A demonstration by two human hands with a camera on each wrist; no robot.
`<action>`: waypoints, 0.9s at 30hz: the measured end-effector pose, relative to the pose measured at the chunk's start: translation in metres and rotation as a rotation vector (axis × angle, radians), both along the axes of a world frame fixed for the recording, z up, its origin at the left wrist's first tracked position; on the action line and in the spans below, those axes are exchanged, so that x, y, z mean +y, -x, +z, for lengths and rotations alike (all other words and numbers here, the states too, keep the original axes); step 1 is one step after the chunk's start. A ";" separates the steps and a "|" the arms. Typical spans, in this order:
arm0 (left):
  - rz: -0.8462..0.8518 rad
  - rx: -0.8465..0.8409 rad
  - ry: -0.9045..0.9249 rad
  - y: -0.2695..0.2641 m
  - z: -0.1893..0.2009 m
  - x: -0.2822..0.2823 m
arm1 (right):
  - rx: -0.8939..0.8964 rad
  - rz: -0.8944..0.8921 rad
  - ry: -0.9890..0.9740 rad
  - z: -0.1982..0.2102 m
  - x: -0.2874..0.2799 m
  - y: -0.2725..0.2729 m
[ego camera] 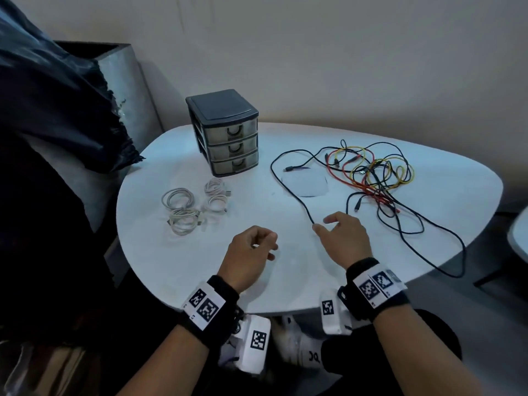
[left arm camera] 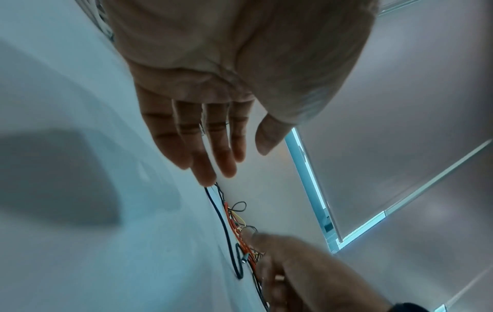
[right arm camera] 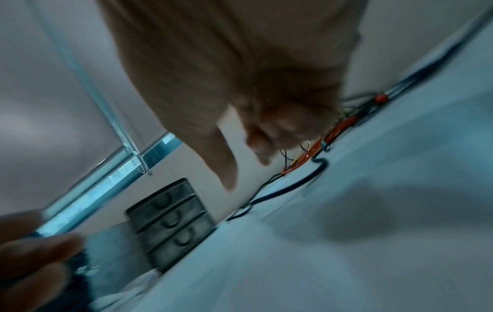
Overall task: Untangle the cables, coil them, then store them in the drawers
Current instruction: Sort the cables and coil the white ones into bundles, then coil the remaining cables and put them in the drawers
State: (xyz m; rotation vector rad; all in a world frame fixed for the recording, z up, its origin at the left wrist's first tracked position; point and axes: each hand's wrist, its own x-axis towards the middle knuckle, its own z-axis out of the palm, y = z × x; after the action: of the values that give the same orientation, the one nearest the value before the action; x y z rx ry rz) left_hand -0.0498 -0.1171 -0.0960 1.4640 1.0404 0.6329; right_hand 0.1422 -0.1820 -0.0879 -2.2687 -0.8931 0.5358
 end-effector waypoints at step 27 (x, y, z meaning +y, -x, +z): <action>-0.060 -0.062 0.194 -0.014 -0.002 -0.005 | -0.345 0.052 0.710 0.020 -0.060 -0.126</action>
State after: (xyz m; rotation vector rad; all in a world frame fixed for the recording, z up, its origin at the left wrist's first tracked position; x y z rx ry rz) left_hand -0.0362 -0.1223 -0.0977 1.2938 0.9775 0.5165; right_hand 0.2679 -0.2418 -0.0683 -3.0564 -1.0443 0.5526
